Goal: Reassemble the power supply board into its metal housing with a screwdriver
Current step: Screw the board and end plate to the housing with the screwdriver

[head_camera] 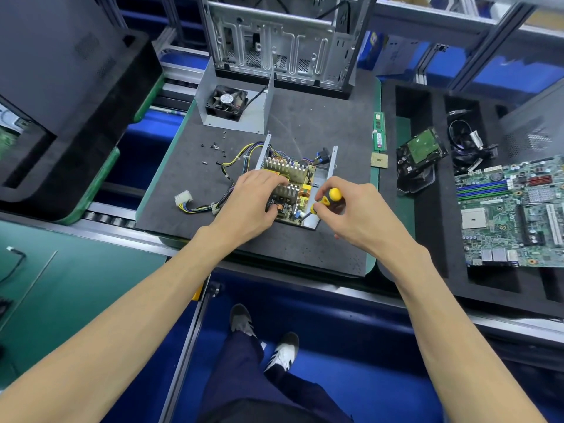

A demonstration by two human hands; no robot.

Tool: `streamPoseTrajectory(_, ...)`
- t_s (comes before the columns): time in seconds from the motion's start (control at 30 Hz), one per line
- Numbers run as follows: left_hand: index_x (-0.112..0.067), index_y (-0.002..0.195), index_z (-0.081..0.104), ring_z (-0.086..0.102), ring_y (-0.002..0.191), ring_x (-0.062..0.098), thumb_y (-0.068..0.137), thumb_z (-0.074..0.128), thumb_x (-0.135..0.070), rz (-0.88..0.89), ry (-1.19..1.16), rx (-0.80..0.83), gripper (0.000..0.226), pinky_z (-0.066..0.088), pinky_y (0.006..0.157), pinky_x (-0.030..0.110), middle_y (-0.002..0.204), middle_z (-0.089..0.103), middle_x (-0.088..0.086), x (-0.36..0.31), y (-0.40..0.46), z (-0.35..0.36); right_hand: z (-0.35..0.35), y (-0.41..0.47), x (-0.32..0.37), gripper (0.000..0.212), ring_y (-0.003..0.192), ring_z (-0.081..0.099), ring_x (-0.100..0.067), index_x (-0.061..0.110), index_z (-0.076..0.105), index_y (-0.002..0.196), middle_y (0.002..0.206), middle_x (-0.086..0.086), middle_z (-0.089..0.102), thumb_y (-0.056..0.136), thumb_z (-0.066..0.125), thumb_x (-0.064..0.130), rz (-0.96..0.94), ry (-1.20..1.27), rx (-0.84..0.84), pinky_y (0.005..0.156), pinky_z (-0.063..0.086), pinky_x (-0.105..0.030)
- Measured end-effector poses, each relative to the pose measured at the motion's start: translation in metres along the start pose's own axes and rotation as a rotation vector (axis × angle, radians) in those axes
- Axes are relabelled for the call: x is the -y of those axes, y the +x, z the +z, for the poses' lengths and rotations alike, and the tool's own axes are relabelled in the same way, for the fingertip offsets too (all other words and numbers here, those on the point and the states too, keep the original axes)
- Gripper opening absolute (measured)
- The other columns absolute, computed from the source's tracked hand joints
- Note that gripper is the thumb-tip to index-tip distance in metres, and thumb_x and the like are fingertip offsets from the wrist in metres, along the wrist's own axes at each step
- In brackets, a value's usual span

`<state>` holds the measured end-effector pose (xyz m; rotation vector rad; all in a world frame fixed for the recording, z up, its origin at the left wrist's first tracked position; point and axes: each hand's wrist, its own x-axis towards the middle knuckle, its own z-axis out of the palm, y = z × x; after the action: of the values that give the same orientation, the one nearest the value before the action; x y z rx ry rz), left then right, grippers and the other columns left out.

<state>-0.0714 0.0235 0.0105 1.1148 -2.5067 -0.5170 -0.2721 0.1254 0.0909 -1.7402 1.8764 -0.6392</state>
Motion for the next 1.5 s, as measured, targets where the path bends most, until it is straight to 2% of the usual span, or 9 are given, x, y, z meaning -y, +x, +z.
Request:
streamPoseTrajectory(0.4,-0.016,0.133,0.059,0.048,0.130,0.021,0.086,0.060,-0.005,-0.004,0.008,0.016,0.048,0.025,0.115,0.035,0.131,0.060,-0.001,-0.006,0.000,-0.008,0.014,0.022,-0.006,0.045,0.054,0.049,-0.014,0.035,0.038,0.067,0.059,0.008,0.055,0.093,0.074,0.043,-0.018,-0.042,-0.094,0.055,0.035,-0.032)
streamPoseTrajectory(0.53,-0.009,0.116,0.067,0.055,0.115,0.024,0.091,0.052,-0.001,0.015,0.008,-0.142,0.030,0.034,0.102,0.036,0.115,0.064,0.005,-0.029,0.005,-0.029,0.023,0.031,-0.008,0.034,0.065,0.050,-0.028,0.022,0.055,0.078,0.061,0.001,0.060,0.090,0.072,0.049,-0.008,-0.083,-0.122,0.062,0.048,-0.038)
streamPoseTrajectory(0.6,-0.016,0.102,0.066,0.058,0.091,0.017,0.097,0.052,-0.022,0.005,-0.108,-0.247,0.015,0.044,0.083,0.035,0.090,0.065,-0.002,-0.049,0.008,-0.047,0.026,0.035,-0.007,0.038,0.064,0.051,-0.028,0.020,0.059,0.076,0.059,0.002,0.059,0.089,0.069,0.054,0.014,-0.108,-0.122,0.061,0.048,-0.038)
streamPoseTrajectory(0.7,-0.026,0.092,0.056,0.053,0.065,0.009,0.089,0.051,-0.060,-0.019,-0.105,-0.061,0.035,0.045,0.061,0.033,0.063,0.056,-0.008,-0.076,0.016,-0.068,0.028,0.040,-0.004,0.040,0.057,0.047,-0.023,0.029,0.041,0.058,0.049,0.007,0.043,0.084,0.065,0.047,0.020,-0.201,-0.089,0.050,0.031,-0.031)
streamPoseTrajectory(0.9,-0.013,0.098,0.064,0.059,0.084,0.023,0.090,0.064,-0.018,0.085,-0.003,0.139,0.010,0.048,0.078,0.040,0.085,0.061,-0.001,-0.085,0.027,-0.082,0.025,0.036,-0.006,0.030,0.066,0.052,-0.024,0.034,0.049,0.079,0.057,0.010,0.050,0.075,0.061,0.062,-0.059,-0.132,-0.024,0.054,0.037,-0.031)
streamPoseTrajectory(1.0,-0.015,0.102,0.070,0.059,0.092,0.025,0.083,0.053,0.004,0.164,-0.029,0.265,0.031,0.048,0.082,0.043,0.102,0.059,0.000,-0.085,0.027,-0.088,0.021,0.030,-0.014,0.027,0.059,0.051,-0.008,0.039,0.050,0.079,0.061,0.017,0.057,0.084,0.075,0.033,-0.152,0.135,-0.006,0.059,0.040,-0.017)
streamPoseTrajectory(1.2,-0.020,0.102,0.060,0.059,0.085,0.023,0.088,0.066,-0.041,0.050,0.082,0.165,0.026,0.048,0.075,0.039,0.090,0.057,-0.004,-0.095,0.030,-0.085,0.023,0.032,-0.026,0.018,0.058,0.043,-0.010,0.016,0.060,0.083,0.062,0.006,0.058,0.082,0.077,0.022,-0.087,0.213,0.002,0.056,0.038,-0.020)
streamPoseTrajectory(1.37,-0.021,0.111,0.065,0.053,0.086,0.021,0.091,0.058,-0.014,0.165,0.098,0.303,0.022,0.040,0.073,0.033,0.094,0.048,-0.006,-0.096,0.035,-0.088,0.023,0.032,-0.025,0.032,0.054,0.045,-0.006,0.036,0.050,0.072,0.058,0.016,0.055,0.081,0.077,0.022,-0.085,0.261,0.005,0.057,0.038,-0.012)
streamPoseTrajectory(1.5,-0.020,0.102,0.061,0.059,0.083,0.024,0.086,0.067,-0.037,0.078,0.095,0.229,0.024,0.048,0.072,0.038,0.084,0.062,-0.003,-0.097,0.036,-0.086,0.018,0.030,-0.018,0.020,0.060,0.046,-0.008,0.048,0.059,0.070,0.064,0.002,0.062,0.074,0.064,0.029,-0.054,0.317,0.044,0.058,0.042,-0.018)
